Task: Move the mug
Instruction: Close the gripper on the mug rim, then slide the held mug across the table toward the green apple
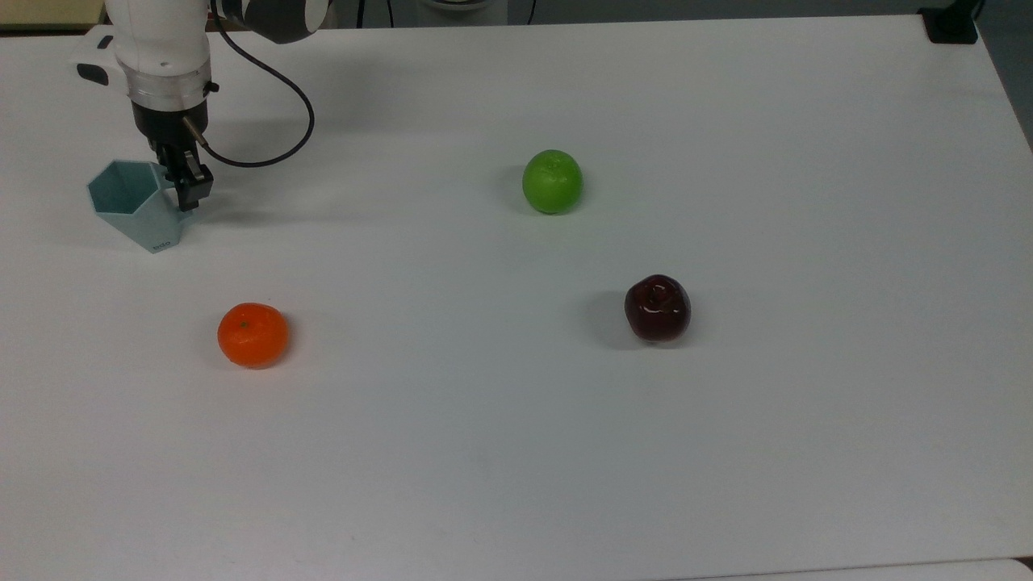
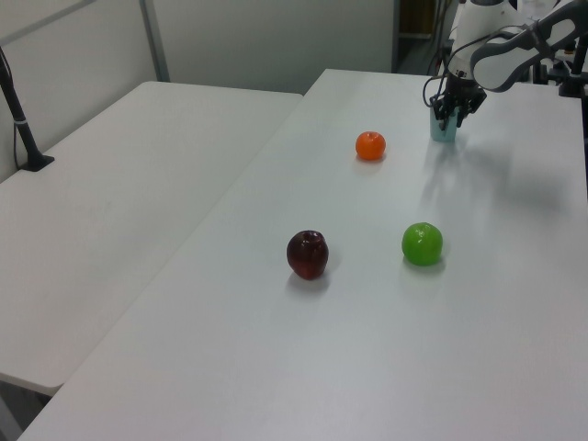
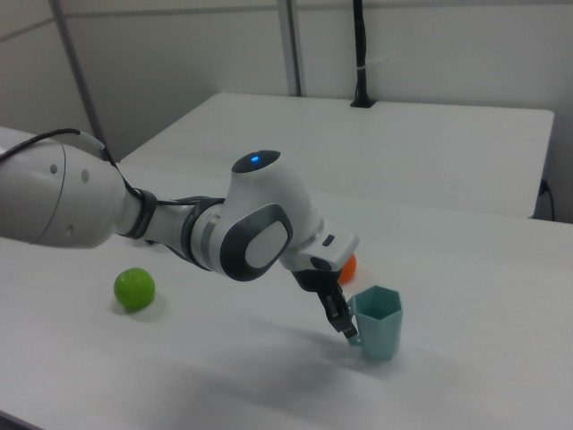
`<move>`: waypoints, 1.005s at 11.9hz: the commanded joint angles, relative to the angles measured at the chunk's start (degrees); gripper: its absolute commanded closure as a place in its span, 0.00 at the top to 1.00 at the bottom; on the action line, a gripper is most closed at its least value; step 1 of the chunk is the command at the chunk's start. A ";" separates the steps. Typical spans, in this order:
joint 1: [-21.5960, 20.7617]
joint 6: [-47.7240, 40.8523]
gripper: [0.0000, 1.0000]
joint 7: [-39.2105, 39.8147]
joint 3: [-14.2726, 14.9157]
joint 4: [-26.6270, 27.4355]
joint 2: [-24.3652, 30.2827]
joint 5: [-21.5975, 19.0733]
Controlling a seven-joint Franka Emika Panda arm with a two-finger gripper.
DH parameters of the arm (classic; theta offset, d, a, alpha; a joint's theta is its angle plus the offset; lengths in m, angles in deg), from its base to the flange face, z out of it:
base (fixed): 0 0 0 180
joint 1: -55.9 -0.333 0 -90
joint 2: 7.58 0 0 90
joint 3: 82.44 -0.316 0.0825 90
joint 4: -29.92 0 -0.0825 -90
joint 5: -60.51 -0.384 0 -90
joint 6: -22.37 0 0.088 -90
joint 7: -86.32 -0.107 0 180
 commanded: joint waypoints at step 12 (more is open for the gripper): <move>0.40 3.05 0.16 -1.74 0.09 0.98 2.97 1.66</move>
